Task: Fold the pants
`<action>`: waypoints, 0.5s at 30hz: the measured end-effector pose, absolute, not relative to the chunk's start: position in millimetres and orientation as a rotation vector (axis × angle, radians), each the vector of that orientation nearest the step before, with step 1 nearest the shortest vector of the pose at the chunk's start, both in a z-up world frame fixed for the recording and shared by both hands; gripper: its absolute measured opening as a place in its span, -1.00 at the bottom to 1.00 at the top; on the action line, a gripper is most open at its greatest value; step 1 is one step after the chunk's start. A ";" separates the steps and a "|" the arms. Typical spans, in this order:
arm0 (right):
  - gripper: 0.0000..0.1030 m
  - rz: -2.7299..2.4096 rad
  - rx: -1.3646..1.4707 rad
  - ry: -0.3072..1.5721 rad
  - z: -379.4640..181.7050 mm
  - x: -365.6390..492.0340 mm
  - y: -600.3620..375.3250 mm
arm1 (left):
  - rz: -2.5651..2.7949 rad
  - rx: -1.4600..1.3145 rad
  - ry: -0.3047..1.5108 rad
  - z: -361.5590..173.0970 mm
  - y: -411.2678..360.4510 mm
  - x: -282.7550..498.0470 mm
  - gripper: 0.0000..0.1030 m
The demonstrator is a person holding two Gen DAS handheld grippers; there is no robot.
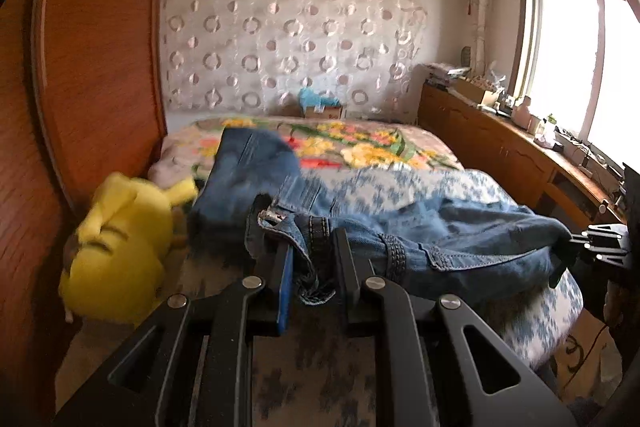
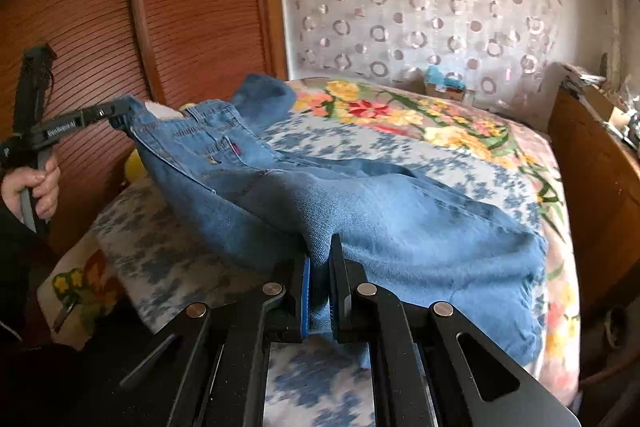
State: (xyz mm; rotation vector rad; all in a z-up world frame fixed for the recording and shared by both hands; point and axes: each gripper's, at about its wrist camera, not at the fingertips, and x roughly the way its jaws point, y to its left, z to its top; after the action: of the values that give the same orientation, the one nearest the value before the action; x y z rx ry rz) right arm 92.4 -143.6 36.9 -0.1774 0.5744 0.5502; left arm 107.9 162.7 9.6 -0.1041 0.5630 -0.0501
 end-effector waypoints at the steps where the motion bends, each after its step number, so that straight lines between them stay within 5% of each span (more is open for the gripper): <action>1: -0.86 0.559 -0.174 0.584 37.6 92.9 -146.1 | -0.047 -0.109 0.582 3.0 164.6 103.3 -0.64; 8: -0.82 0.579 -0.126 0.664 23.8 111.1 -159.3 | -0.028 -0.093 0.721 -47.6 160.9 92.8 -0.61; 10: -0.67 0.576 -0.115 0.683 24.5 115.4 -158.2 | -0.034 -0.096 0.747 -53.4 160.7 92.9 -0.59; 15: -0.45 0.567 -0.123 0.688 38.4 118.5 -151.3 | -0.030 -0.082 0.724 -43.8 162.0 91.6 -0.10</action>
State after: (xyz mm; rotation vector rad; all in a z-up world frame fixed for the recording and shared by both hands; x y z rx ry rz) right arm 118.5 -151.3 38.4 -0.1230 0.6879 0.5669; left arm 91.6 162.0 -43.8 -0.0824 0.7238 -0.0297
